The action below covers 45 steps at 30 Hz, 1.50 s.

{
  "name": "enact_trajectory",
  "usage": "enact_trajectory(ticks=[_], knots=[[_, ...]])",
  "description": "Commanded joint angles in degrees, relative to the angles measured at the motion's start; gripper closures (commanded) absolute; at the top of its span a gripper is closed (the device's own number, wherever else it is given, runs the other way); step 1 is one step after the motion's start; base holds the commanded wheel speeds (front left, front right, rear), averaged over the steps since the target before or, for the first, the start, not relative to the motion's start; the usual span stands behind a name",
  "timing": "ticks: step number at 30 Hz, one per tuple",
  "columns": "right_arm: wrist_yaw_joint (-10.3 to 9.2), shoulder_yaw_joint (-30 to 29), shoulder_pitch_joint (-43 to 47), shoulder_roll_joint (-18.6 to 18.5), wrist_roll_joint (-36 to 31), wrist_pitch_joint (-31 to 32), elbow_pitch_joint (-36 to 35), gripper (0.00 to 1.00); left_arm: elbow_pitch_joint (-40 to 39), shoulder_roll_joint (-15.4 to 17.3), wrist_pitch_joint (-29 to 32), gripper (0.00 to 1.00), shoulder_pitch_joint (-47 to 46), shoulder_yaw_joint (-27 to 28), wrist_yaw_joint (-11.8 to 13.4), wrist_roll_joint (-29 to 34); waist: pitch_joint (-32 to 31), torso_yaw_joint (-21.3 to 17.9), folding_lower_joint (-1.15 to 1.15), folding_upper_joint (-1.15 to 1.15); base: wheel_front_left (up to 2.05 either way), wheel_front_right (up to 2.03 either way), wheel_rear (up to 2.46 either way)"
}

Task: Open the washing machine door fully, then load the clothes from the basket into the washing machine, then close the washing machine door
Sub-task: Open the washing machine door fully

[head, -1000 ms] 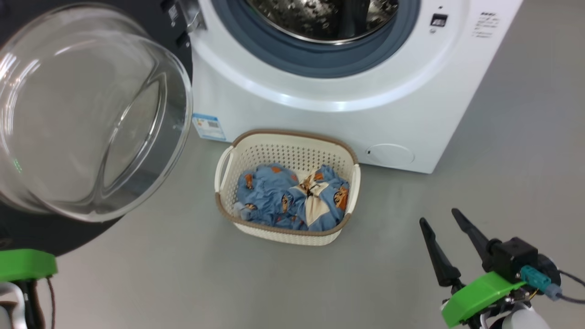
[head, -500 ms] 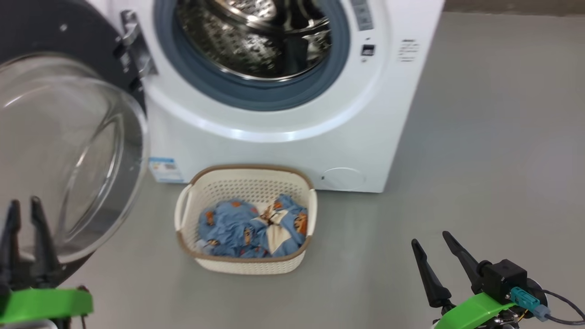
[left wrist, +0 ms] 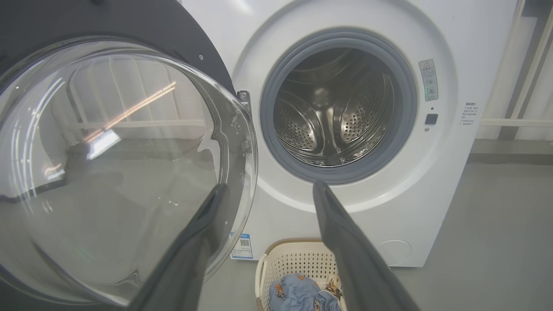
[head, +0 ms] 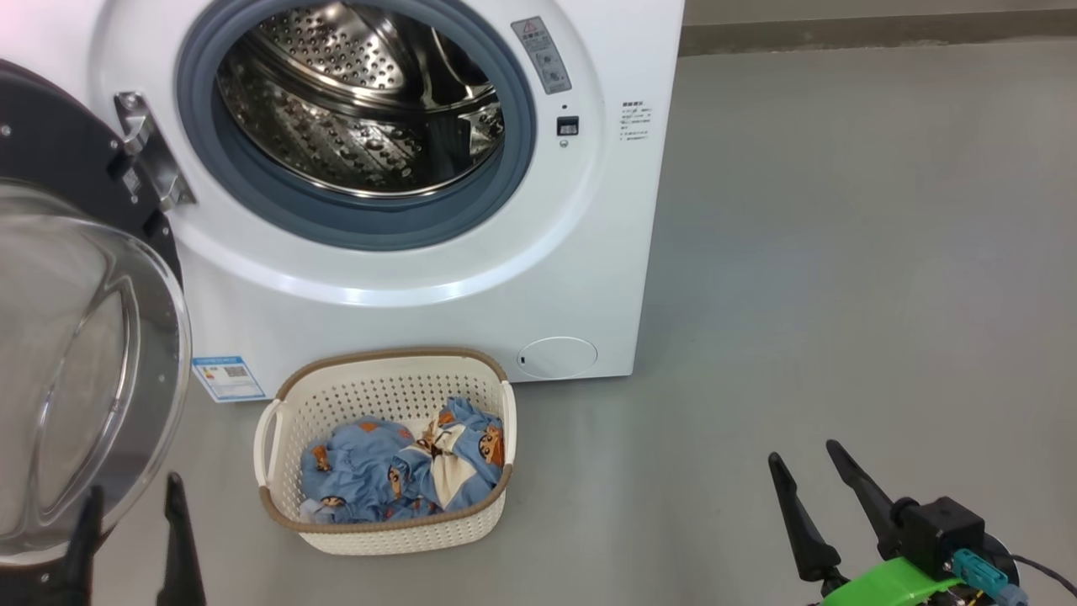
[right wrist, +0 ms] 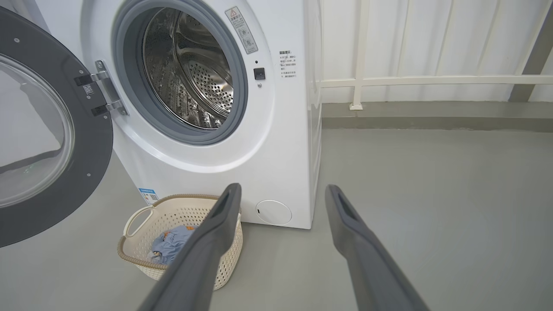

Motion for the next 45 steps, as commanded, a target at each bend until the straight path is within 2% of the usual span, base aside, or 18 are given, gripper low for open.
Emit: enact_trajectory(ticks=[1,7,18,23,33,45], knots=[[0.09,0.87,0.28,-0.08,0.01,-0.71,-1.90,0.00,-1.56,0.63,-0.52,0.00,-0.26,1.33,0.37,0.14,-0.33,-0.35,0.00,0.00,0.00,0.00,0.00],[0.09,0.00,0.92,0.17,-0.27,-0.81,-3.29,0.00,-0.24,-0.14,-0.75,0.00,3.35,-0.72,1.22,-0.09,-0.42,-0.43,0.00,0.00,0.00,0.00,0.00],[0.09,-1.46,2.20,0.30,-1.20,-0.46,-6.19,0.00,1.22,-0.52,-0.87,0.00,7.74,-3.15,0.00,-2.27,-1.53,-1.24,0.00,0.00,0.00,0.00,0.00],[0.09,-1.92,2.61,0.44,-1.32,-0.25,-6.92,0.00,1.72,-0.60,-0.88,0.00,7.22,-2.88,1.69,-2.74,-1.59,-1.28,0.00,0.00,0.00,0.00,0.00],[0.09,-2.94,3.49,0.79,-1.86,0.23,-8.04,0.00,1.22,0.84,-0.90,0.00,4.91,-2.50,0.26,-2.42,-1.21,-0.97,0.00,0.00,0.00,0.00,0.00],[0.09,-3.53,3.85,1.34,-2.37,0.59,-7.71,0.00,0.72,0.96,-0.90,0.00,4.21,-3.71,-1.00,-1.19,-1.17,-0.56,0.00,0.00,0.00,0.00,0.00]])
